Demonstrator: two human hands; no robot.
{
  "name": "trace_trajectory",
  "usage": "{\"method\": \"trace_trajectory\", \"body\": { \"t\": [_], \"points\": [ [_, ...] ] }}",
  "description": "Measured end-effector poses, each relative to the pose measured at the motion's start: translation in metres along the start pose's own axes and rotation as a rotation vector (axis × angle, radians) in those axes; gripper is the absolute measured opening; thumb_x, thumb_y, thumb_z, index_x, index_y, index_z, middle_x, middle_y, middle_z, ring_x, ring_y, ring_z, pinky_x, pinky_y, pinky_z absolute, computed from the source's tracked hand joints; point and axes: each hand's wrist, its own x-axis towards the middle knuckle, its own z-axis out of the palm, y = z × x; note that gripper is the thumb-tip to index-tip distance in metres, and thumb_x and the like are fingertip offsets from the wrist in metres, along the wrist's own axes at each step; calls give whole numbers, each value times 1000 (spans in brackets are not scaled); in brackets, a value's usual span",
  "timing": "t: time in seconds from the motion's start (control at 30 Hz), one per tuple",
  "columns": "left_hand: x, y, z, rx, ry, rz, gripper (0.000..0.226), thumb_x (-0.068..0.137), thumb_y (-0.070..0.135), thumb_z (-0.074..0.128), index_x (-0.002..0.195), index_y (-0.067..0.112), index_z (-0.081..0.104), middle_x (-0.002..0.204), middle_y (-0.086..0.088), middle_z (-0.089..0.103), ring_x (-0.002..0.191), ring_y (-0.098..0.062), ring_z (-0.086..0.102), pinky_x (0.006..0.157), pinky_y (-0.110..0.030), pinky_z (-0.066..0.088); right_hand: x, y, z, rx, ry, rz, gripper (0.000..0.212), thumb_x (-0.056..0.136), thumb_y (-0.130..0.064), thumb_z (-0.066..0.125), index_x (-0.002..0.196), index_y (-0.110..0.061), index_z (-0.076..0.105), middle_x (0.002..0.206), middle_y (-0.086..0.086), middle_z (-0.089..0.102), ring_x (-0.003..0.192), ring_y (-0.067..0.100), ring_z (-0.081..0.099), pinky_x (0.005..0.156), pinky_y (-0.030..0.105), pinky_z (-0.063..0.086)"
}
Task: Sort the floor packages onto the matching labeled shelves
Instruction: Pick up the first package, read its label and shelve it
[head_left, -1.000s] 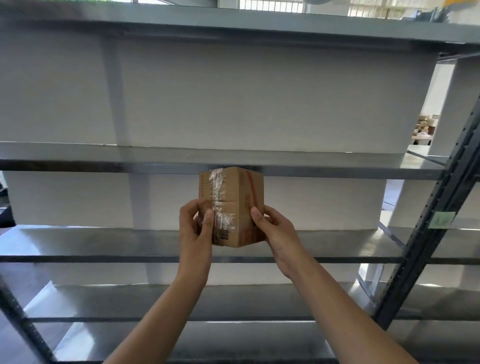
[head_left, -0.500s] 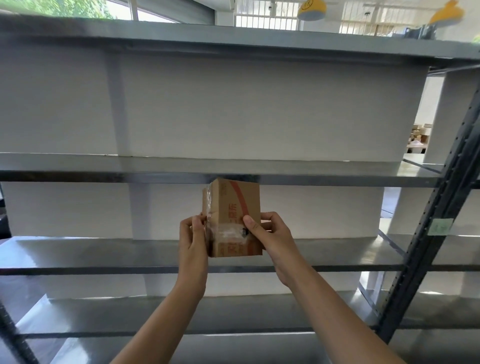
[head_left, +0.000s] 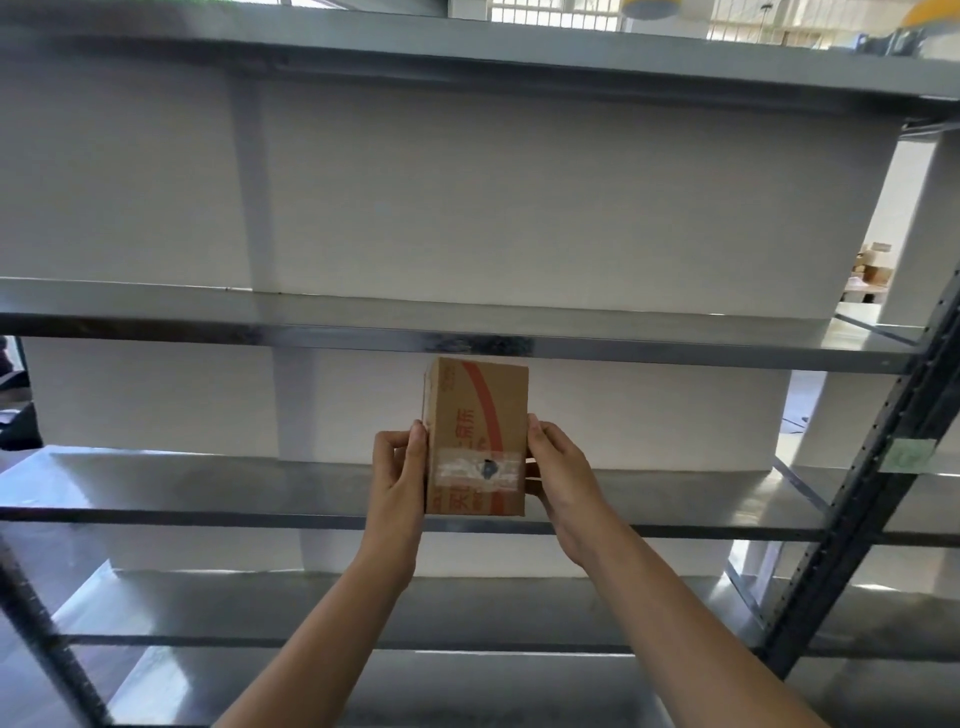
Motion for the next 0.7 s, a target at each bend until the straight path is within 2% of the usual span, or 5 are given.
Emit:
{"method": "trace_trajectory", "body": {
  "t": [0.13, 0.37, 0.43, 0.53, 0.7],
  "points": [
    [1, -8, -3, 69, 66, -1, 34, 104, 46, 39, 109, 18, 57, 105, -7, 70, 91, -20, 72, 68, -27, 60, 2, 1, 4, -52, -8, 0, 37, 105, -44, 36, 122, -20, 58, 110, 3, 71, 98, 20, 69, 71, 23, 52],
    [0, -12, -9, 109, 131, -16, 33, 105, 40, 40, 114, 19, 64, 104, -2, 71, 93, -16, 71, 59, -18, 57, 6, 4, 8, -136, -72, 99, 44, 103, -52, 35, 120, -25, 65, 112, -4, 73, 109, 19, 65, 109, 44, 45],
    [0, -11, -11, 114, 141, -14, 32, 105, 40, 41, 117, 21, 65, 108, -1, 70, 98, -16, 69, 61, -18, 56, 6, 3, 8, -123, -88, 85, 42, 102, -51, 37, 124, -27, 65, 114, -6, 73, 107, 16, 66, 106, 41, 46],
    [3, -6, -15, 108, 161, -3, 34, 104, 37, 43, 122, 21, 67, 116, -1, 65, 106, -17, 65, 70, -21, 54, 7, 1, 4, -66, -103, 17, 35, 100, -44, 48, 125, -27, 66, 112, -7, 75, 101, 13, 69, 88, 28, 55],
    [3, 2, -19, 107, 154, 18, 27, 103, 33, 46, 118, 25, 68, 117, 2, 65, 104, -14, 63, 68, -16, 49, 5, -1, 5, -54, -109, -49, 45, 87, -52, 56, 127, -32, 64, 119, -6, 72, 107, 14, 68, 84, 24, 57]
  ]
}}
